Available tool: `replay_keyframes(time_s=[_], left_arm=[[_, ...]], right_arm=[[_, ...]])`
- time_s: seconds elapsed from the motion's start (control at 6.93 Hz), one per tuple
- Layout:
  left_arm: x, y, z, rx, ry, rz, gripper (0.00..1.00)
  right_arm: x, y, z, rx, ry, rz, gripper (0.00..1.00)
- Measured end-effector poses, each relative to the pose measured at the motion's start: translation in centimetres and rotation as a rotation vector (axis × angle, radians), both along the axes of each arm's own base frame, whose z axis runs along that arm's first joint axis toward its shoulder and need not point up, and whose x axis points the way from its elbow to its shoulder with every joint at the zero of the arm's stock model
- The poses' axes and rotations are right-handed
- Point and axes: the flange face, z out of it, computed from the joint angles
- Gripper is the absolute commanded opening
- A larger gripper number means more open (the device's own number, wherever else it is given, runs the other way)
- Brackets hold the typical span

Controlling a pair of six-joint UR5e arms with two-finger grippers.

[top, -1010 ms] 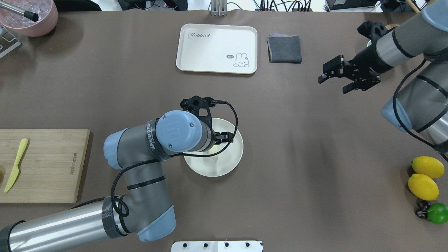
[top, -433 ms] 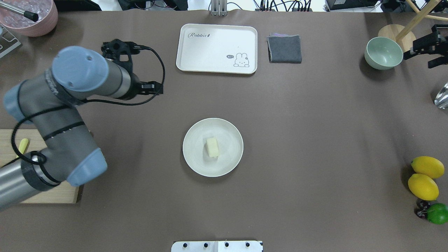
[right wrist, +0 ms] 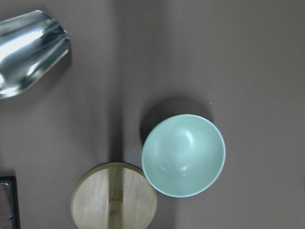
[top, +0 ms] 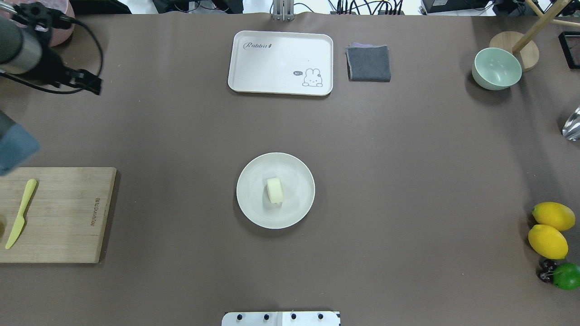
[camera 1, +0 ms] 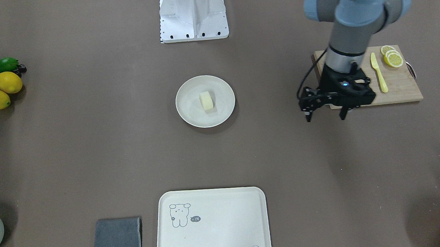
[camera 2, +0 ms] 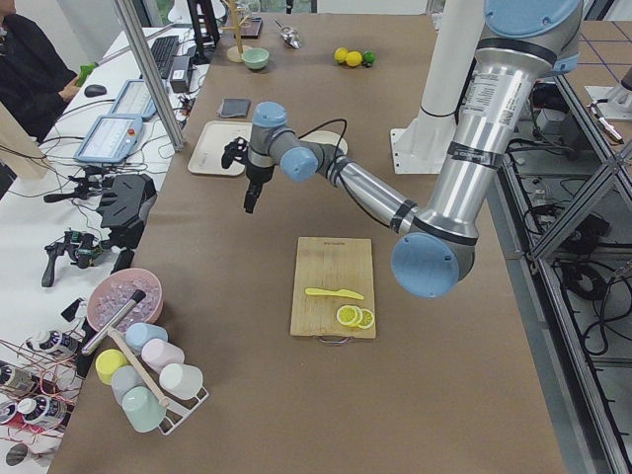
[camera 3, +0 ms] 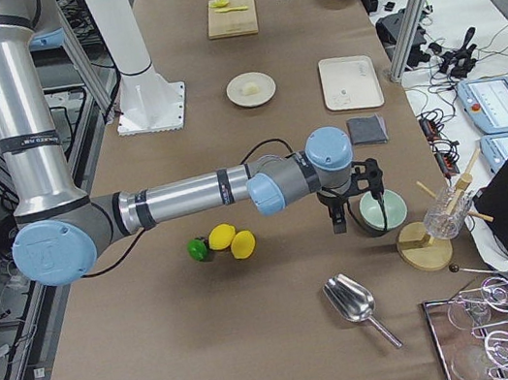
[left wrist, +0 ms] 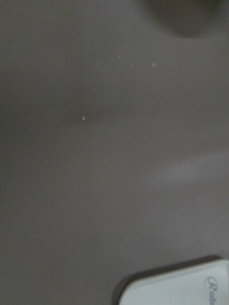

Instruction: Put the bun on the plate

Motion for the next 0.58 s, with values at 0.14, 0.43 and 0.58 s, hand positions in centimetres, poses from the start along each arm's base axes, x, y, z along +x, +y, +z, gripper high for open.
replay_keyframes(time_s=[0.14, 0.43, 0.58], left_arm=[[-7.7, -0.7, 5.1, 0.008, -0.026, 0.046, 0.97], [-20.5, 2.7, 15.3, -0.006, -0.067, 0.082, 0.98], [-23.3, 5.0, 18.3, -0.023, -0.078, 0.088, 0.98]], right_arm=[[1.8, 0.3, 1.6, 0.013, 0.021, -0.025, 1.0], [3.5, 0.6, 3.6, 0.013, 0.073, -0.036, 1.0], [3.8, 0.6, 4.3, 0.005, 0.089, -0.037, 1.0]])
